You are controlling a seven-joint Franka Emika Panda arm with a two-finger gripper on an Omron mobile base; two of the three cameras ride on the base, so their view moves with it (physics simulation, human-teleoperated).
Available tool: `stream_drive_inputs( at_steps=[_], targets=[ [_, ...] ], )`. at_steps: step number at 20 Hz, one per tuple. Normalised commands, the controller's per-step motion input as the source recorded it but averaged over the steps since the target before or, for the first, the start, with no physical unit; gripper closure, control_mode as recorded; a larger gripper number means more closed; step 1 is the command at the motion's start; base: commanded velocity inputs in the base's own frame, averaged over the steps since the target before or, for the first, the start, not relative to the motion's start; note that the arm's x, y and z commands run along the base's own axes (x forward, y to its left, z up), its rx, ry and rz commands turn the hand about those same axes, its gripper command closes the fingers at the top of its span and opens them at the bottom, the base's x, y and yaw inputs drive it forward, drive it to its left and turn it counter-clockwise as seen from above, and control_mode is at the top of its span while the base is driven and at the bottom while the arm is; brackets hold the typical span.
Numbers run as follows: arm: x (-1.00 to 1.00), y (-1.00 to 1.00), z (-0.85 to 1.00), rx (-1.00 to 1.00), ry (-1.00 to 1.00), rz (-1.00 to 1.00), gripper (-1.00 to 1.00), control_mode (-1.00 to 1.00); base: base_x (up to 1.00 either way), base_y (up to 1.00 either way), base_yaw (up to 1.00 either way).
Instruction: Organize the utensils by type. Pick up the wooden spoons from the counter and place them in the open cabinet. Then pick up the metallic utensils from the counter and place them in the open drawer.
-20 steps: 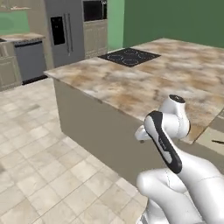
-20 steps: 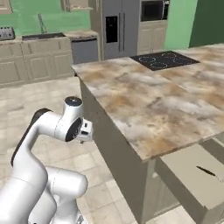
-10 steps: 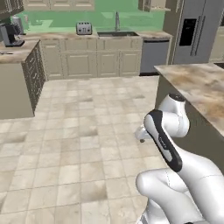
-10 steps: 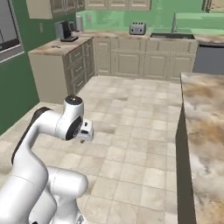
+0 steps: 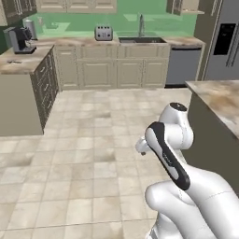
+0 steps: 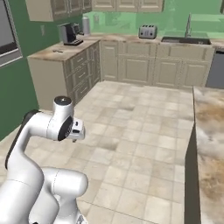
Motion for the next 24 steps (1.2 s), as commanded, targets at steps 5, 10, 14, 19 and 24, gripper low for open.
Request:
stream_drive_inputs(
  at_steps=[5, 10, 14, 19, 24],
  targets=[
    [0.0, 0.0, 0.0, 0.0, 0.0, 0.0, -1.0, 1.0, 1.0, 0.0, 0.0],
    [0.0, 0.0, 0.0, 0.0, 0.0, 0.0, -1.0, 1.0, 1.0, 0.0, 0.0],
    [0.0, 0.0, 0.0, 0.0, 0.0, 0.0, -1.0, 1.0, 1.0, 0.0, 0.0],
    [0.0, 0.0, 0.0, 0.0, 0.0, 0.0, -1.0, 1.0, 1.0, 0.0, 0.0],
    [0.0, 0.0, 0.0, 0.0, 0.0, 0.0, -1.0, 1.0, 1.0, 0.0, 0.09]
  ],
)
